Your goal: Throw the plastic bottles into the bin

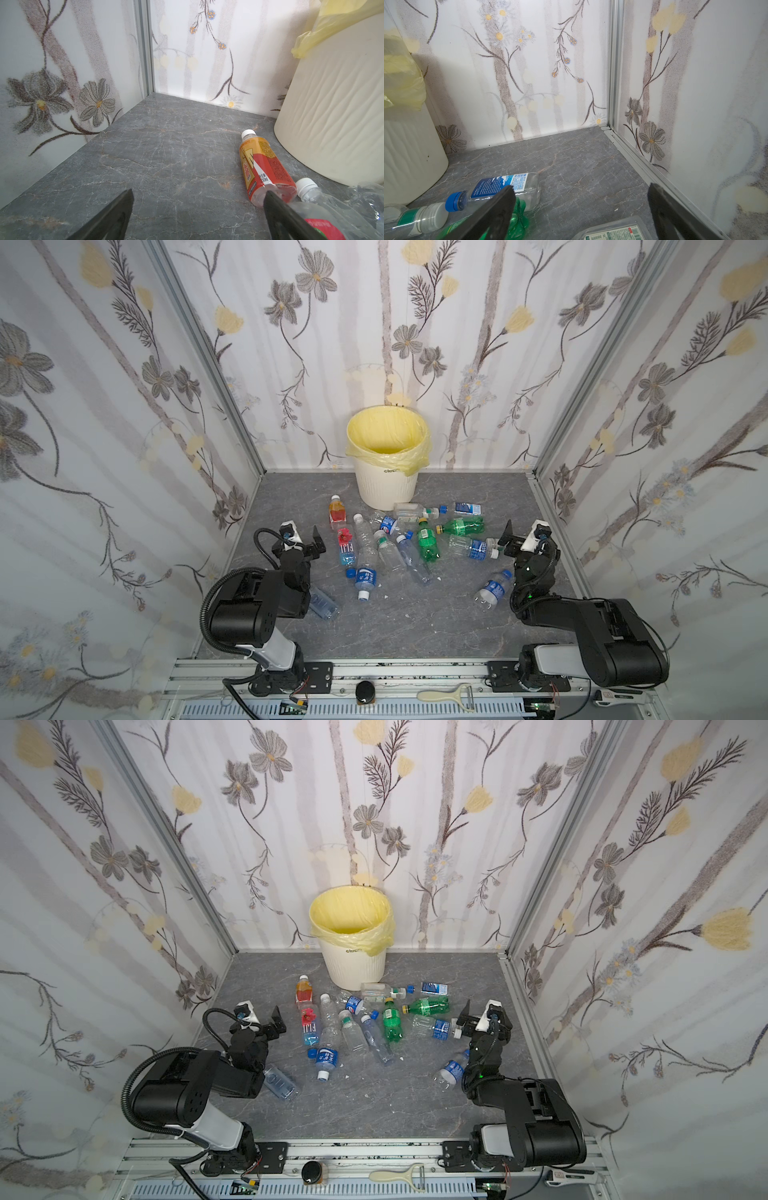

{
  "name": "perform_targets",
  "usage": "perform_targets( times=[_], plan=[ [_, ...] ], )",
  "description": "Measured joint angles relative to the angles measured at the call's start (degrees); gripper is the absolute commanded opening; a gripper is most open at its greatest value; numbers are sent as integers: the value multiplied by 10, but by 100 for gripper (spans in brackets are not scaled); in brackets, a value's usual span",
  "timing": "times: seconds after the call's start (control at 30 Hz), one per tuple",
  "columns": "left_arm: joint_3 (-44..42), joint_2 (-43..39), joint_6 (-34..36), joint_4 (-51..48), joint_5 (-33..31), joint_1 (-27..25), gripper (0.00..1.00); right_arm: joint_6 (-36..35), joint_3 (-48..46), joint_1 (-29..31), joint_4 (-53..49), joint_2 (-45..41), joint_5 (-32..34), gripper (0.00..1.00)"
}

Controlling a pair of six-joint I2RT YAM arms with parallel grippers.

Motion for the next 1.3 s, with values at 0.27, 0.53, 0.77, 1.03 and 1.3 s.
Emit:
perform_targets(
  times=[0.27, 0.53, 0.77, 1.03, 1.3],
  plan=[
    [0, 0, -1, 0, -1, 0, 100, 0, 0, 0, 0, 0, 0, 100],
    [0, -49, -4, -18, -15, 0, 100, 0, -3, 2, -20, -41, 2, 100],
    [16, -166, -9, -101, -101, -26, 100, 15, 35, 5, -128, -146, 51, 100],
    [223, -275, -49, -376, -166, -48, 100, 71, 176, 6, -348, -196, 58, 100],
    [496, -214, -148, -675, -66, -49, 100, 120, 392, 28, -588, -154, -14, 100]
  ],
)
